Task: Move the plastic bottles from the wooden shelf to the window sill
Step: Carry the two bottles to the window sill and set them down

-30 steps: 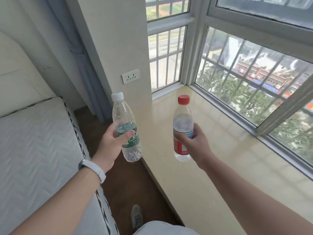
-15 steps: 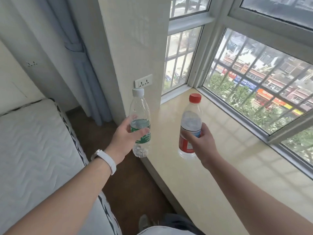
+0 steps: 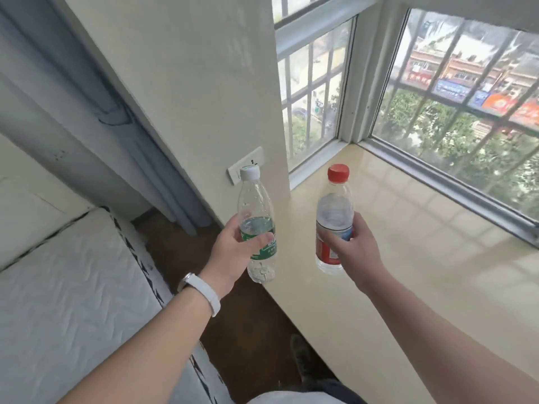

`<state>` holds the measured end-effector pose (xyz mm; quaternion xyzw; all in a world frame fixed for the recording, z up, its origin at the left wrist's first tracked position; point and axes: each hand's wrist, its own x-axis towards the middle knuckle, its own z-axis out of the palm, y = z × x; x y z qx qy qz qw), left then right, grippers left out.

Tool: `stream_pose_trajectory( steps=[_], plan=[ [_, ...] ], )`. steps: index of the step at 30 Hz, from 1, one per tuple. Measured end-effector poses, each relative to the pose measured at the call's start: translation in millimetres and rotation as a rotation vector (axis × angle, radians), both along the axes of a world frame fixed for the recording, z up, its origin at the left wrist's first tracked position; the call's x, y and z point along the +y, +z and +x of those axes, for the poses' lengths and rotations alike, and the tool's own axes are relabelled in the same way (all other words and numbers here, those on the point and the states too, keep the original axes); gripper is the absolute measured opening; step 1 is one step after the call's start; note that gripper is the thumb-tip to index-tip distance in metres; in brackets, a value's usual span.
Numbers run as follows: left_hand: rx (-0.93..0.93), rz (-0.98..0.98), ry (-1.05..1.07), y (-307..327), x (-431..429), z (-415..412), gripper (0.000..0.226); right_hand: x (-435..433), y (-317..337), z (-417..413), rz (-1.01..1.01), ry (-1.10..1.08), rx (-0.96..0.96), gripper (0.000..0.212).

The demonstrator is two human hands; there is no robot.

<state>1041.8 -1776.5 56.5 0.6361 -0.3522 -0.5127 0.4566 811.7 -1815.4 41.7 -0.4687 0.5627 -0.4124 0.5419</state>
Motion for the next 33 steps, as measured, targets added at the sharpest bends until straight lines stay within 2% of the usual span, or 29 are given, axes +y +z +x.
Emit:
stream_pose_trajectory(
  steps=[5,9,15,21,33],
  plan=[
    [-0.059,0.045,-0.089,-11,-60,-11,0.064,-41,-17,-11,0.057,-0.015,0.007,0.028],
    [-0.089,0.047,-0.147,-19,-94,-21,0.051,-62,-28,-25,0.111,-0.037,0.029,0.029],
    [-0.175,0.087,-0.244,-50,-148,-32,0.064,-94,-50,-32,0.165,-0.106,0.051,0.032],
    [-0.194,0.109,-0.304,-116,-194,-35,0.057,-120,-96,-26,0.245,-0.164,0.091,0.036],
    [-0.248,0.126,-0.443,-246,-272,-22,0.068,-165,-210,4,0.298,-0.348,0.195,0.042]
  ],
)
